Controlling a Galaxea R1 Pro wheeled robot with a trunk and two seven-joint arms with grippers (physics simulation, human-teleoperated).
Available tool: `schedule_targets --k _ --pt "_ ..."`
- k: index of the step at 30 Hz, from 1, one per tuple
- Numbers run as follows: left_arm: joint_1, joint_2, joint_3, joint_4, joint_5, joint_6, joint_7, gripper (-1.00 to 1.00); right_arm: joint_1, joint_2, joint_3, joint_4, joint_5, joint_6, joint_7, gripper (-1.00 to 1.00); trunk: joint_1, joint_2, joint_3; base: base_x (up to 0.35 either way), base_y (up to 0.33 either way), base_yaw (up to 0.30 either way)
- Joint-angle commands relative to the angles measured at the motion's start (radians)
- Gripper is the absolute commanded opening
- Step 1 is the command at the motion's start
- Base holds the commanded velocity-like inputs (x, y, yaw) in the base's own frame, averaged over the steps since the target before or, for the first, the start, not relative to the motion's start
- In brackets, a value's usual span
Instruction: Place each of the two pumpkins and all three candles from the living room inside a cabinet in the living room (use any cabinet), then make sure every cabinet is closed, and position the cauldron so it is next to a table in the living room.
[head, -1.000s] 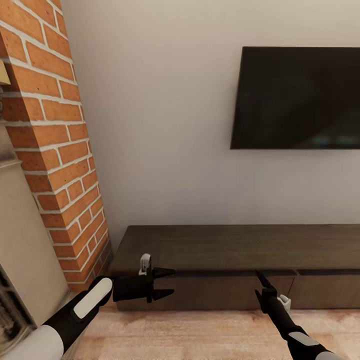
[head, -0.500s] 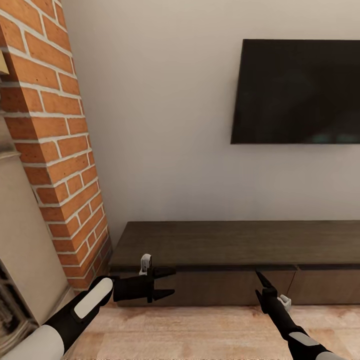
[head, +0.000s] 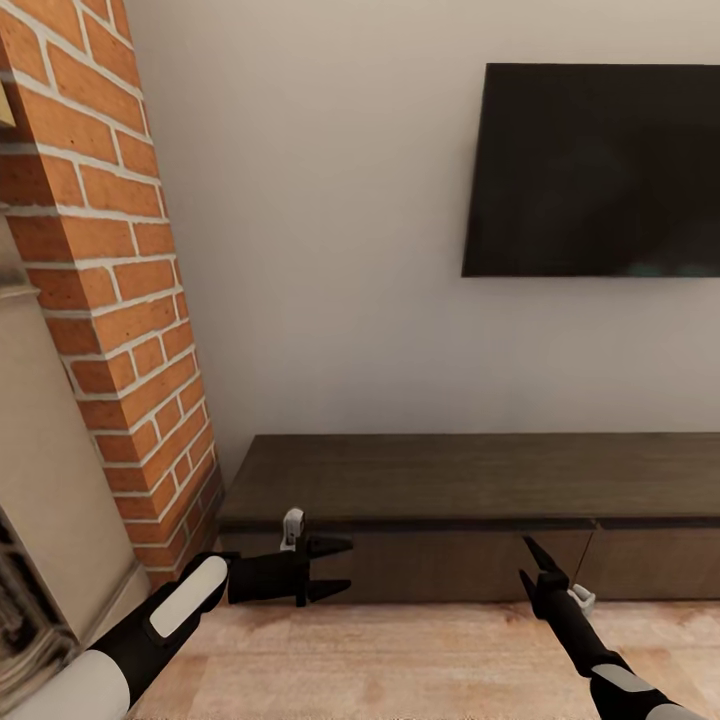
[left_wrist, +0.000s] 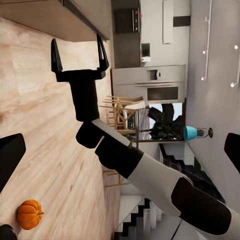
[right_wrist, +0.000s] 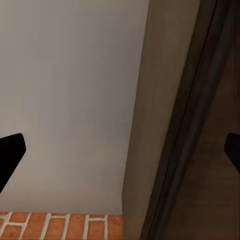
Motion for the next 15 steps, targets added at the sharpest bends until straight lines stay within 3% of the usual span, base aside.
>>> schedule_targets --k 1,15 --pt "-0.001 0.001 -0.003 0.001 0.000 0.001 -0.006 1.00 -0.001 -0.001 0.005 0.001 -0.010 0.011 0.003 1.00 0.004 -0.008 -0.004 0.000 0.000 0.000" --pt "-0.001 0.001 -0.003 0.000 -0.001 0.001 -0.006 1.00 -0.001 0.000 0.006 0.002 -0.009 0.012 0.006 1.00 0.057 -0.106 -0.048 0.000 0.000 0.000"
